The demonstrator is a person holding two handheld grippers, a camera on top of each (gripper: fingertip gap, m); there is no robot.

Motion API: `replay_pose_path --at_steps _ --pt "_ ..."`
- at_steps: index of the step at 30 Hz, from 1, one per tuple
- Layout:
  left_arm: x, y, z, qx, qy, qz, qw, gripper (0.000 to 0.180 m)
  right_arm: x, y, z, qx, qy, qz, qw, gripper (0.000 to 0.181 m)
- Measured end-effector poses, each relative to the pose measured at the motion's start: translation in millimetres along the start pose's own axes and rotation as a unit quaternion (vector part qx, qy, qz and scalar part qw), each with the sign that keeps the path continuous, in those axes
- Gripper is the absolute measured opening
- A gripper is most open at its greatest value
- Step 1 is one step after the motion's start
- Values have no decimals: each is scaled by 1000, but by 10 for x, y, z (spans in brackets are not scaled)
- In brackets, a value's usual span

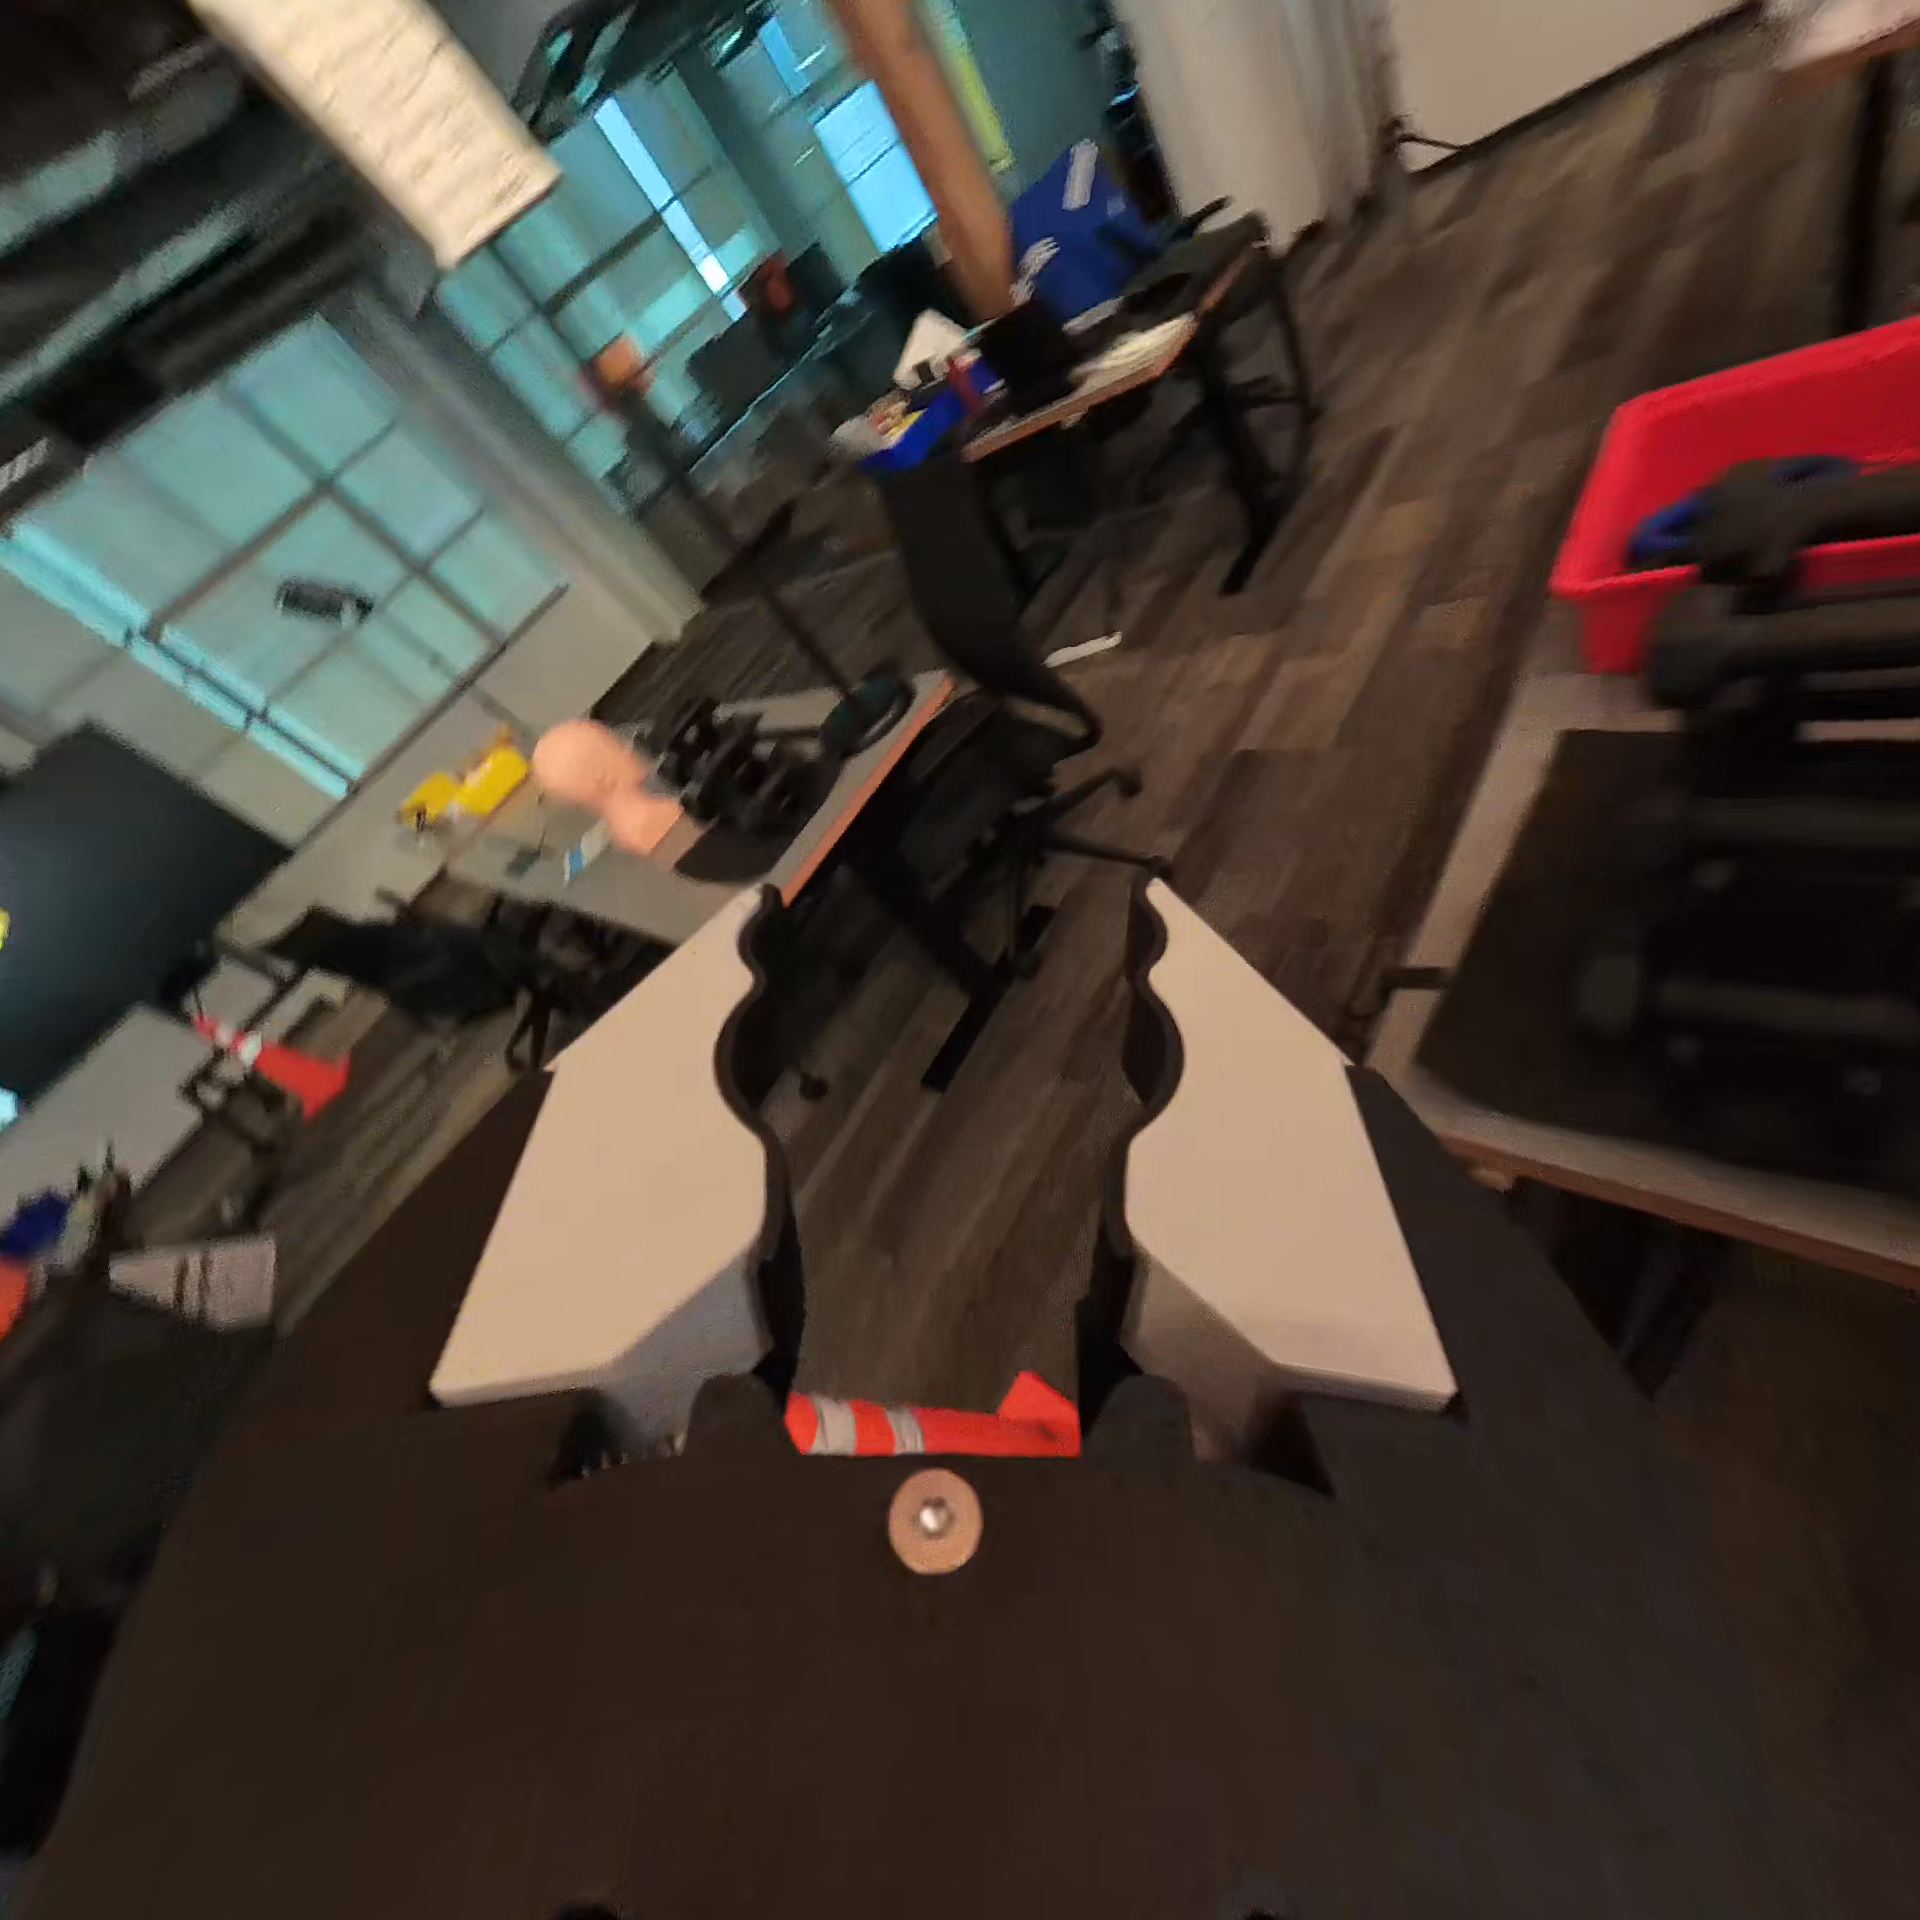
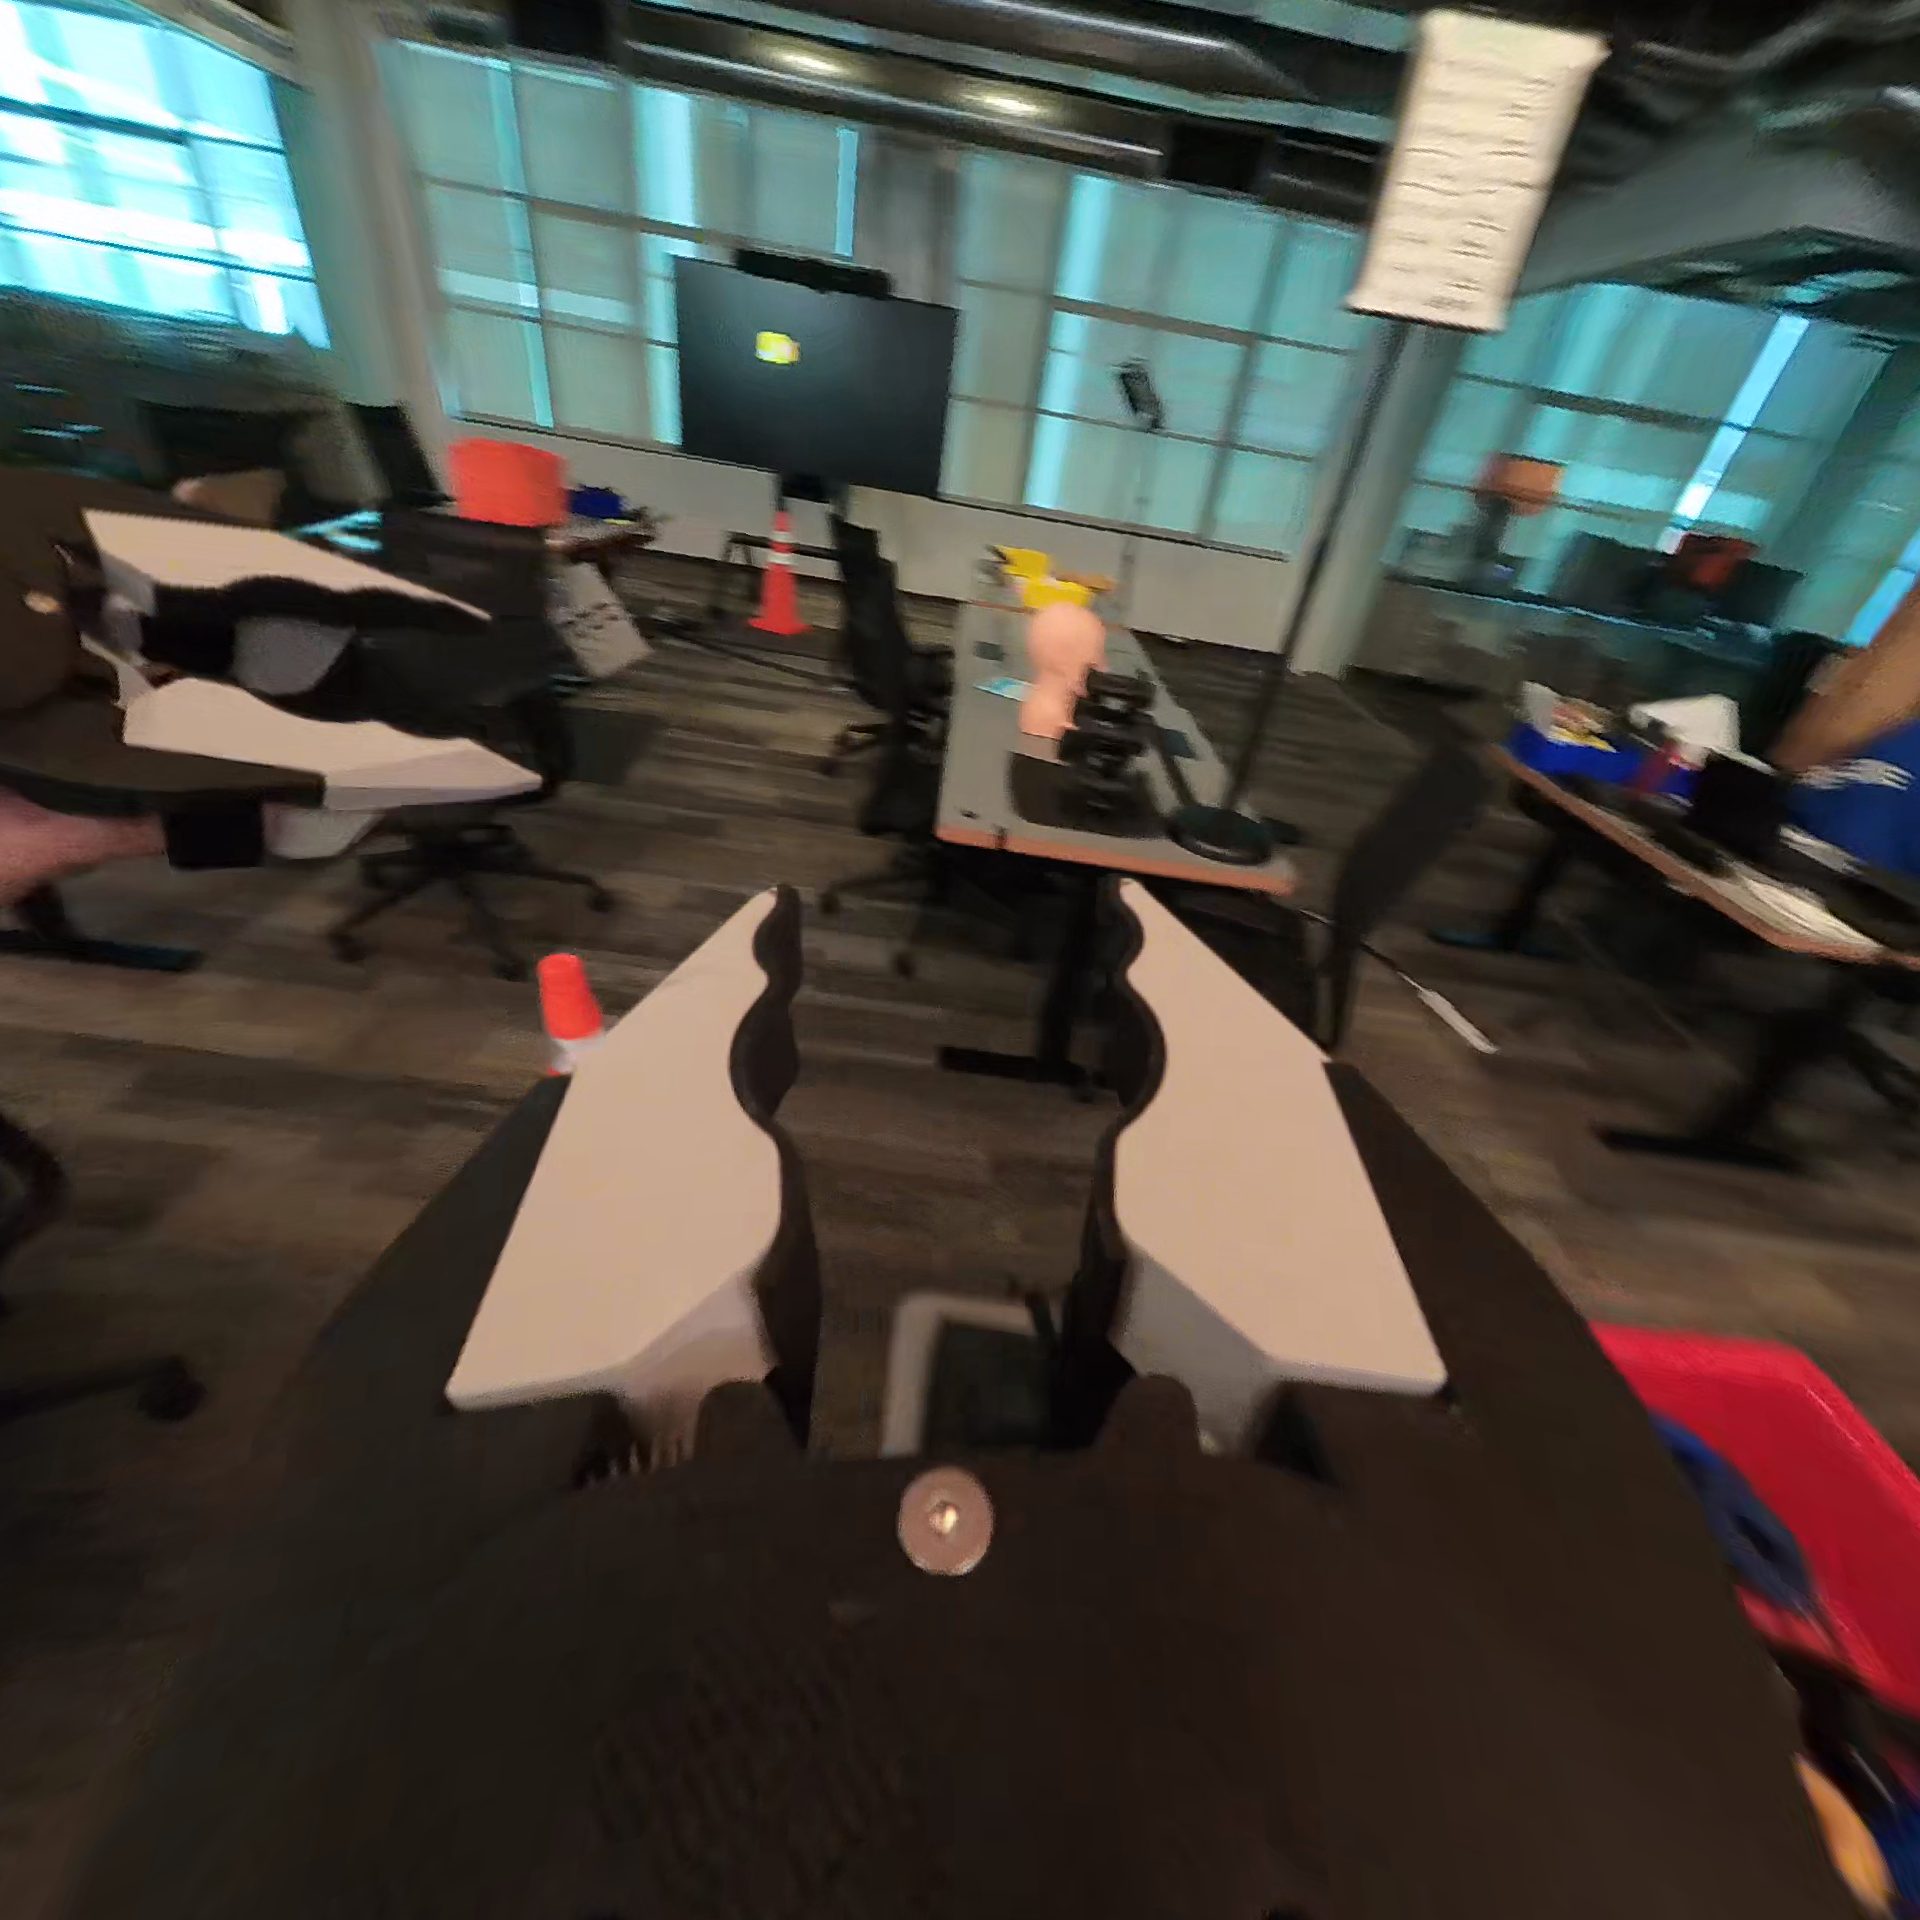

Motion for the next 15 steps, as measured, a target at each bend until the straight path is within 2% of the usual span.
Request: replay_pose_path --at_steps 4,6,8,15 --pt "-1213 164 942 -35 93 -99 990 70 -757 -1279 -84 12 15 -88 996 55" --pt "-1773 273 1406 -57 135 -153 977 72 -1083 -1914 -48 9 26 -137 990 64" --pt "-2287 433 1874 -76 180 -199 960 76 -1405 -2552 -31 19 20 -185 982 78" --pt "-3581 1452 3286 -71 348 -310 882 84 -2717 -4776 -97 42 -10 -321 946 78"
Point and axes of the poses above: each gripper's, where its closed fingertips meet, y back along the fingers, z out of its underside, x = y × z across the jaws, the point moved 7 cm from there along y, back along the fingers, and after that the axes turned 4 degrees about y, right-handed, at the moved point
